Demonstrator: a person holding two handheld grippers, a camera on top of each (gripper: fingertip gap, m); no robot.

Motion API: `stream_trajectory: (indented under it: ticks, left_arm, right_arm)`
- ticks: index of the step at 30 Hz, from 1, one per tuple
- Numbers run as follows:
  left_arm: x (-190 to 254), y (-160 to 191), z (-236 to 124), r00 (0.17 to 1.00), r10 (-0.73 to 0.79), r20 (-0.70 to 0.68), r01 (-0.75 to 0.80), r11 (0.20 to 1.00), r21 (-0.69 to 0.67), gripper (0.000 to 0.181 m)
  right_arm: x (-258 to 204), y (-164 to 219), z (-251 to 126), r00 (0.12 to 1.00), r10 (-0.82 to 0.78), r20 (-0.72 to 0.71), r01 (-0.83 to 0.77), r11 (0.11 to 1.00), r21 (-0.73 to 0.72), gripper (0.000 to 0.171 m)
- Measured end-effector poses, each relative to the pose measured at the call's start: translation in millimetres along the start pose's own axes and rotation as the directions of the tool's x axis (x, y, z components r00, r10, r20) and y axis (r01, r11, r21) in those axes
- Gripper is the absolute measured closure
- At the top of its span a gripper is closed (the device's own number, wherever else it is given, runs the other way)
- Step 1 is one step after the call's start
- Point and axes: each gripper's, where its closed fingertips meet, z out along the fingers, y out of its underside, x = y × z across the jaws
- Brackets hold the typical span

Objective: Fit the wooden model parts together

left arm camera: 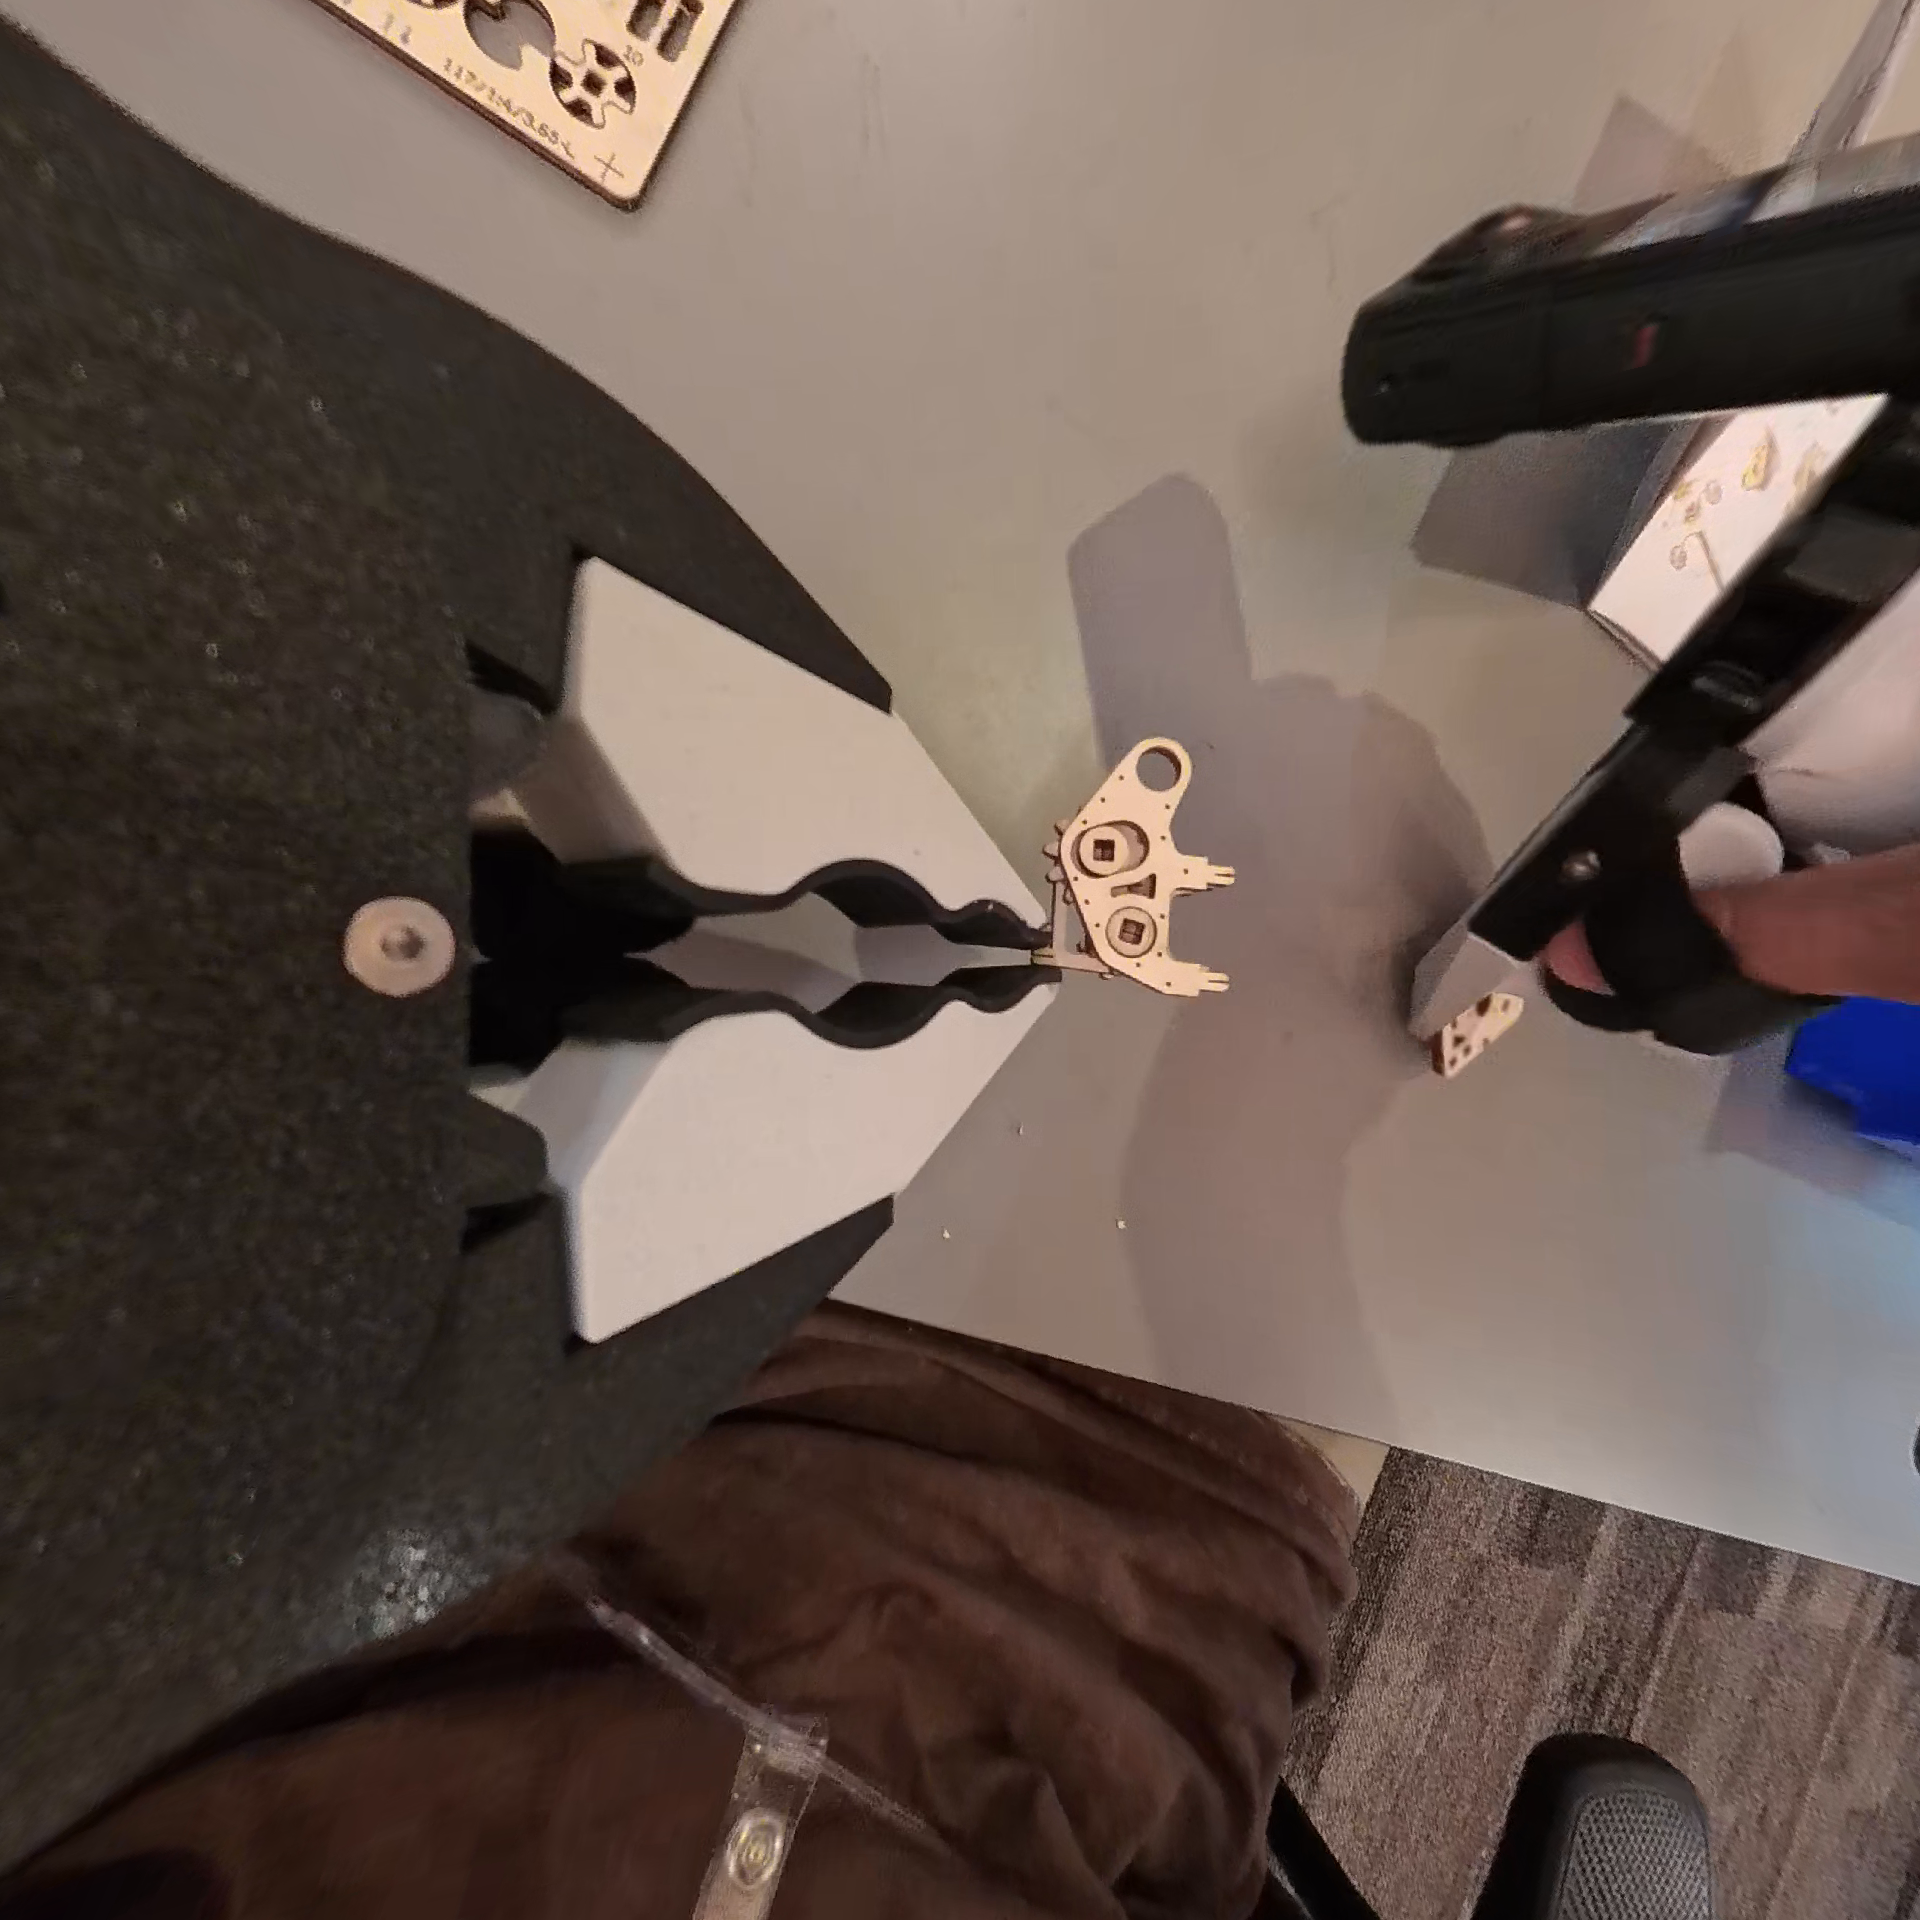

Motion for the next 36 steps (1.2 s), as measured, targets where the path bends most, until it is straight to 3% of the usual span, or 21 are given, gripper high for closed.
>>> stream_trajectory:
  ticks: [1, 5, 8, 10, 13, 15, 16, 19, 21, 24, 27, 30, 32, 35, 36]
  left_arm:
    - [-1, 0, -1, 1.000, -0.003, 0.002, 0.003, 1.000, 0.001, 0.180]
    - [-4, 2, -2, 1.000, -0.013, 0.007, 0.013, 1.000, 0.004, 0.180]
    - [-7, 3, -3, 1.000, -0.012, 0.020, 0.012, 1.000, 0.003, 0.180]
    - [-9, 4, -3, 0.999, -0.008, 0.031, 0.008, 1.000, 0.003, 0.180]
    - [-12, 6, -1, 0.999, -0.012, 0.034, 0.012, 1.000, -0.003, 0.180]
    - [-12, 8, 1, 1.000, -0.020, 0.023, 0.020, 1.000, -0.009, 0.180]
    - [-12, 8, 3, 1.000, -0.020, 0.020, 0.020, 1.000, -0.013, 0.180]
    - [-11, 6, 7, 1.000, -0.017, 0.009, 0.017, 1.000, -0.017, 0.180]
    - [-10, 5, 8, 1.000, -0.020, 0.001, 0.020, 1.000, -0.013, 0.180]
    - [-11, 6, 8, 1.000, -0.017, 0.003, 0.017, 1.000, -0.016, 0.180]
    - [-11, 7, 9, 1.000, -0.019, -0.002, 0.019, 1.000, -0.021, 0.180]
    - [-8, 8, 12, 1.000, -0.020, -0.018, 0.020, 0.999, -0.026, 0.180]
    - [-5, 7, 14, 1.000, -0.015, -0.027, 0.014, 0.999, -0.031, 0.180]
    - [-2, 6, 16, 0.999, -0.012, -0.037, 0.011, 0.999, -0.033, 0.180]
    - [-1, 6, 16, 0.999, -0.011, -0.039, 0.010, 0.999, -0.033, 0.180]
  right_arm:
    - [0, -7, -5, 1.000, -0.020, -0.010, 0.021, 0.997, 0.074, 0.126]
    - [4, -23, -36, 0.997, -0.031, -0.070, 0.059, 0.893, 0.446, 0.108]
    - [5, -20, -63, 0.996, 0.008, -0.092, 0.066, 0.633, 0.771, 0.114]
    - [0, -7, -63, 0.997, 0.004, -0.083, 0.073, 0.426, 0.902, 0.112]
    - [1, 9, -39, 0.989, 0.050, -0.141, 0.130, 0.180, 0.975, 0.107]
    - [-6, 10, -28, 0.992, 0.049, -0.117, 0.112, 0.088, 0.990, 0.108]
    - [-8, 7, -22, 0.994, 0.053, -0.094, 0.089, 0.091, 0.992, 0.106]
    - [-13, -3, 3, 0.995, 0.055, -0.083, 0.070, 0.206, 0.976, 0.103]
    - [-30, -5, 2, 0.998, 0.007, -0.064, 0.061, 0.193, 0.979, 0.113]
    - [-54, -5, 0, 0.999, -0.038, -0.034, 0.040, 0.183, 0.982, 0.110]
    - [-56, -4, 2, 0.999, 0.030, -0.042, 0.037, 0.150, 0.988, 0.109]
    - [-46, -9, 6, 0.990, 0.106, -0.087, 0.066, 0.192, 0.979, 0.103]
    - [-54, -13, 4, 0.995, 0.054, -0.088, 0.076, 0.188, 0.979, 0.104]
    - [-97, -17, -5, 0.980, -0.197, 0.002, 0.025, 0.135, 0.991, 0.111]
    - [-96, -16, -7, 0.982, -0.187, 0.007, 0.019, 0.134, 0.991, 0.110]
